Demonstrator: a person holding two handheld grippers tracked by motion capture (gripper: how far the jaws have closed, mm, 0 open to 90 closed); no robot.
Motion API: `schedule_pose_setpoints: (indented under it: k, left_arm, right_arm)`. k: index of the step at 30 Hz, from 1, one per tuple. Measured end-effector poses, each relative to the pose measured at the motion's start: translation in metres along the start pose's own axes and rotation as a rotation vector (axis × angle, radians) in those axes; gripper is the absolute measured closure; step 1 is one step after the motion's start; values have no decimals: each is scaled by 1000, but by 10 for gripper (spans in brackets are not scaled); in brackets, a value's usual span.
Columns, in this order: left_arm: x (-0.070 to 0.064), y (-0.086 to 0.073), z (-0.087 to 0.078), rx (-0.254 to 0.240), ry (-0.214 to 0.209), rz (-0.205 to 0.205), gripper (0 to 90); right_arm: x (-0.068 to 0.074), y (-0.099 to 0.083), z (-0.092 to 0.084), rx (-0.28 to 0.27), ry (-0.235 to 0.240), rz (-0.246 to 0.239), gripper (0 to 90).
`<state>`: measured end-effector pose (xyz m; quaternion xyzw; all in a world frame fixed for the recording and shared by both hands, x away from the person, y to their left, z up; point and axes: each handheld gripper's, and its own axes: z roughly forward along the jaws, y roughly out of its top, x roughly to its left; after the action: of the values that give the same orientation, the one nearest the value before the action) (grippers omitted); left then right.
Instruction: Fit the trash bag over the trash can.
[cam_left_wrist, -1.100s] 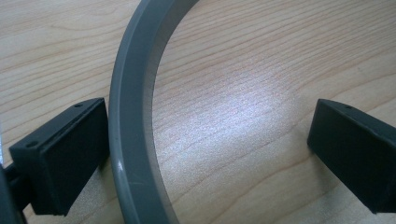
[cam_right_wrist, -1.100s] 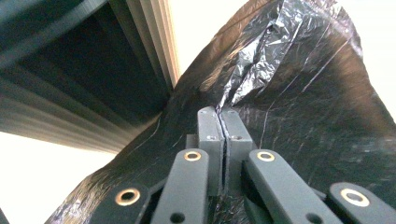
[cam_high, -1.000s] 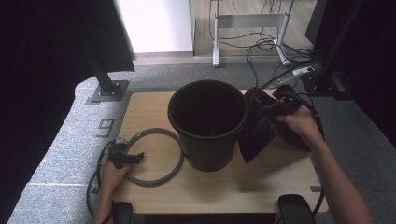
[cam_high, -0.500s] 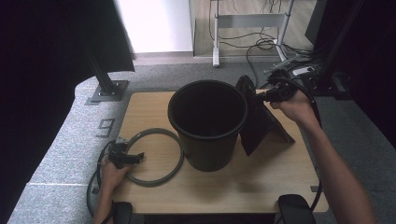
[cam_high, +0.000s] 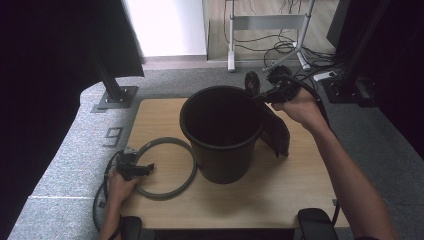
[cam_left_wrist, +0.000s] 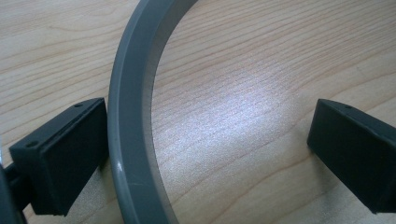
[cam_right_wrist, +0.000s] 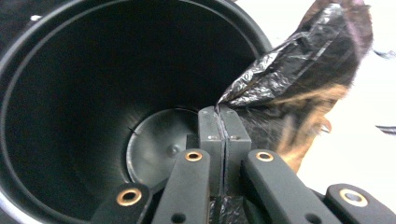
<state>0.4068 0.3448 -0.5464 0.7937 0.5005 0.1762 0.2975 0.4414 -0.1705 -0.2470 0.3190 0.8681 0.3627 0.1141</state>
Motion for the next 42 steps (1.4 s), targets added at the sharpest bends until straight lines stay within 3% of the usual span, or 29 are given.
schedule_pose_setpoints:
  k: [9,11,30,38,42]
  left_arm:
    - [0,0,0,0,0,0,0]
    - [0,0,0,0,0,0,0]
    - [0,0,0,-1,0,0,0]
    - [0,0,0,-2,0,-1,0]
    - [0,0,0,-1,0,-1,0]
  right_arm:
    - [21,19,26,27,54,-55,881]
    - [29,24,39,40,70,-73,881]
    - [58,50,102,105,125,-106,865]
    - [76,56,131,132,191,-138,865]
    - [76,56,135,127,197,-145,791]
